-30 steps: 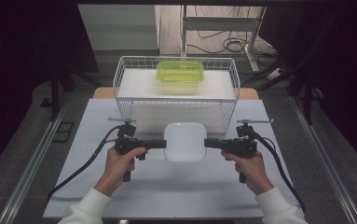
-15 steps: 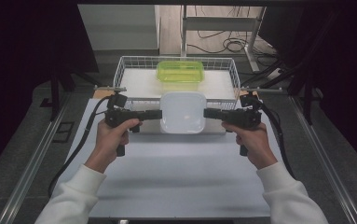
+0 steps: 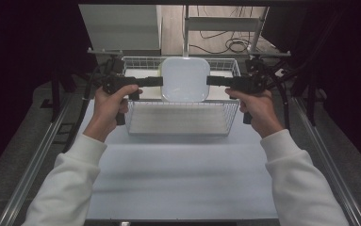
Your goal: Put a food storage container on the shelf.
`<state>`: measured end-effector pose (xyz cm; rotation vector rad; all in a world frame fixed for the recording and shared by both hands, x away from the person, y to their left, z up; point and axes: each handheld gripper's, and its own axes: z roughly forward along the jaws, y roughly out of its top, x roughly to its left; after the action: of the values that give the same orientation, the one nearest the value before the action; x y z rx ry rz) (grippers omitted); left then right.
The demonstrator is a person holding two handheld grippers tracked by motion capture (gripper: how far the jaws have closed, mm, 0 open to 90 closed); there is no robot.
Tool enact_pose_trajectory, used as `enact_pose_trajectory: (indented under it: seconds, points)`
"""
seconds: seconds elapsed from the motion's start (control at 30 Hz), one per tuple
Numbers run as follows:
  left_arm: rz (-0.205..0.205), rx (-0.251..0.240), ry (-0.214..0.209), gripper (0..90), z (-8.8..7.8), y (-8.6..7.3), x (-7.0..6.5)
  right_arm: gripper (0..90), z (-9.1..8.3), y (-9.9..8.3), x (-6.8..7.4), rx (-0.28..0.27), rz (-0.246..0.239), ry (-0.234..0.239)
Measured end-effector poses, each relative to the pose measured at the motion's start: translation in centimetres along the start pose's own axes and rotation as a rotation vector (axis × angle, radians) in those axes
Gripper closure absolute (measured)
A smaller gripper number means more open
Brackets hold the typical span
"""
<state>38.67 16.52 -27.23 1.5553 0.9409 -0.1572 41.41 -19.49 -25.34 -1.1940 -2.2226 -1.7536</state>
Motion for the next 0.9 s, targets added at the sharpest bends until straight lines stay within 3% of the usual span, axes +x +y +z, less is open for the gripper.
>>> enact_pose_trajectory:
  seconds: [0.2, 0.4, 0.53, 0.9]
  points:
    - [0.002, -0.009, 0.015, 80.8, 0.5, 2.7, 1.3, 78.5, 1.0, 2.7, -0.9, -0.014, 0.006, 0.001]
    - [-0.020, -0.008, 0.012, 80.8, 1.1, 4.4, 2.9, 78.5, 1.9, 4.6, -2.0, -0.013, 0.024, -0.007]
    - [-0.040, 0.006, 0.021, 80.7, 1.6, 4.9, 3.9, 78.4, 2.8, 5.5, -2.9, 0.001, 0.043, -0.023]
    - [-0.128, 0.065, 0.035, 80.8, 3.1, 5.5, 6.3, 77.4, 4.8, 5.8, -5.3, 0.058, 0.142, -0.071]
